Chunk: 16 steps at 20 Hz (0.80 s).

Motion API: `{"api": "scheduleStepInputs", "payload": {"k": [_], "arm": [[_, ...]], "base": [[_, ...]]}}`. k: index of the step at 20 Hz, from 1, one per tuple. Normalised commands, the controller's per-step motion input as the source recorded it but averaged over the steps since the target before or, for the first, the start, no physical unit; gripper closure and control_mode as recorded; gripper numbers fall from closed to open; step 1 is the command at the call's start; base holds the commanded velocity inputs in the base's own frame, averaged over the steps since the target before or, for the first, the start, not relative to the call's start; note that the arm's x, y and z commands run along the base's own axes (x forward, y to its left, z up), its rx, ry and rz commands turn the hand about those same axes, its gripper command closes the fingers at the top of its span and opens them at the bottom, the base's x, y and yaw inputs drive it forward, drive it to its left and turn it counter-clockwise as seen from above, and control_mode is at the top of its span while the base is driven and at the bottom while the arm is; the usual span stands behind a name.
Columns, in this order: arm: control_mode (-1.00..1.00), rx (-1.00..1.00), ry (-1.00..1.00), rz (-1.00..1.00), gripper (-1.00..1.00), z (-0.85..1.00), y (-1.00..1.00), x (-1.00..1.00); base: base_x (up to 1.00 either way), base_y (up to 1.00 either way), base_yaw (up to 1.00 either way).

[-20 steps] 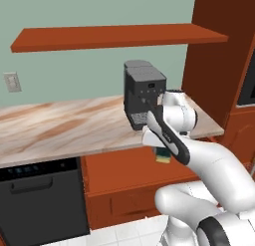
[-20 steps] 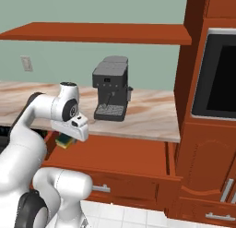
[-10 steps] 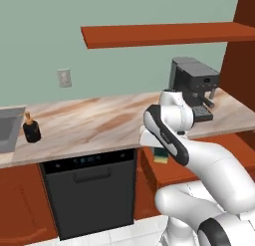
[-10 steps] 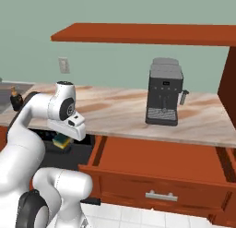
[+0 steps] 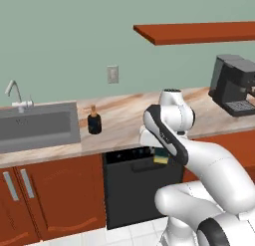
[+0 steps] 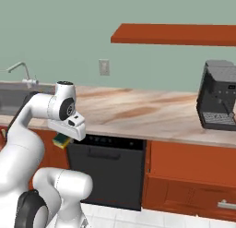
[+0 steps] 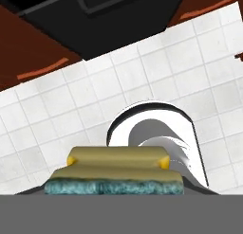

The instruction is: Restock the sink supplies by placing the sponge and soap dispenser on the counter and next to the sink. Make sure the soap dispenser is upright.

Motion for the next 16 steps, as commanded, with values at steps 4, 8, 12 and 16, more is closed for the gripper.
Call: {"api": "scheduleStepInputs", "payload": {"k": [4,8,12,16], "arm": [[1.0,0.0,0.0,0.0,1.0,0.0,0.0,0.0],[1.0,0.0,0.0,0.0,1.0,0.0,0.0,0.0],[1.0,0.0,0.0,0.0,1.0,0.0,0.0,0.0],[1.0,0.0,0.0,0.0,1.0,0.0,0.0,0.0]], "base": [[0.02,1.0,-0.01],[0.19,1.0,-0.02],[0.34,1.0,-0.04],[0.36,1.0,-0.03]]}}
